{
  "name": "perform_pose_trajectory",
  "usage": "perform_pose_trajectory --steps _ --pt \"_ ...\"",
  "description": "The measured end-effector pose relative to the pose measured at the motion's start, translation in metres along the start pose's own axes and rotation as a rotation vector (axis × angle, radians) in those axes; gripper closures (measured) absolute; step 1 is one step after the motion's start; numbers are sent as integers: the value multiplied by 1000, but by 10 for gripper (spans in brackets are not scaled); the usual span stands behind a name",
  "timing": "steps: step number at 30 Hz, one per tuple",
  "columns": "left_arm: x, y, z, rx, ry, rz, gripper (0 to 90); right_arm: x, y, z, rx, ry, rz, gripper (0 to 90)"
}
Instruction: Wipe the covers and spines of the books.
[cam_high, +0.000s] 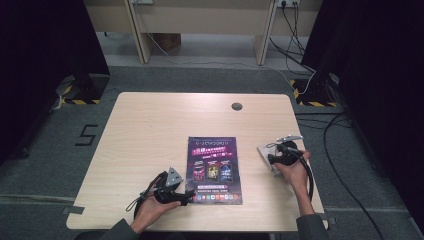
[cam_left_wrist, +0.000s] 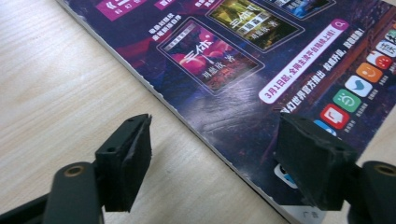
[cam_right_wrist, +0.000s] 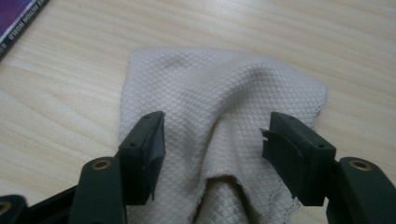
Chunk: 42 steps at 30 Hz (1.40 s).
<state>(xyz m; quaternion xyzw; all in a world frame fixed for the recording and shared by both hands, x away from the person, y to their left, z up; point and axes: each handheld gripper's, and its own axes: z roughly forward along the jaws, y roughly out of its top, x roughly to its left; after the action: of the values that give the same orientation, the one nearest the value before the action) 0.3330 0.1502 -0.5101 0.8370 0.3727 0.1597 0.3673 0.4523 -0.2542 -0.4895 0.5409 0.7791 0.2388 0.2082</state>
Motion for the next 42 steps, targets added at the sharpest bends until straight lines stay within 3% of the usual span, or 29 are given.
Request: perform_pose_trajectory --steps 5,9,16,22,26,31,35,38,42 --pt "-3 -1 -2 -2 -25 7 350 -4 -4 2 0 50 38 473" --pt "-9 -1 -5 15 -26 45 377 -3 -5 0 -7 63 26 575" --pt "-17 -3 -9 20 -22 67 410 -3 -7 -1 -18 76 14 746" --pt "-19 -5 -11 21 -38 52 415 1 -2 -10 -72 84 4 780" --pt "-19 -5 -11 23 -39 49 414 17 11 -22 -144 122 -40 780" --pt "-16 -6 -10 22 -57 27 411 53 31 -24 -178 204 -116 776" --pt "-16 -6 -10 19 -63 25 408 84 50 -8 -168 236 -181 774" --pt "-15 -6 -10 19 -65 24 405 102 60 10 -137 222 -206 774" --pt "-15 -6 -10 18 -68 23 404 112 62 29 -104 210 -221 766"
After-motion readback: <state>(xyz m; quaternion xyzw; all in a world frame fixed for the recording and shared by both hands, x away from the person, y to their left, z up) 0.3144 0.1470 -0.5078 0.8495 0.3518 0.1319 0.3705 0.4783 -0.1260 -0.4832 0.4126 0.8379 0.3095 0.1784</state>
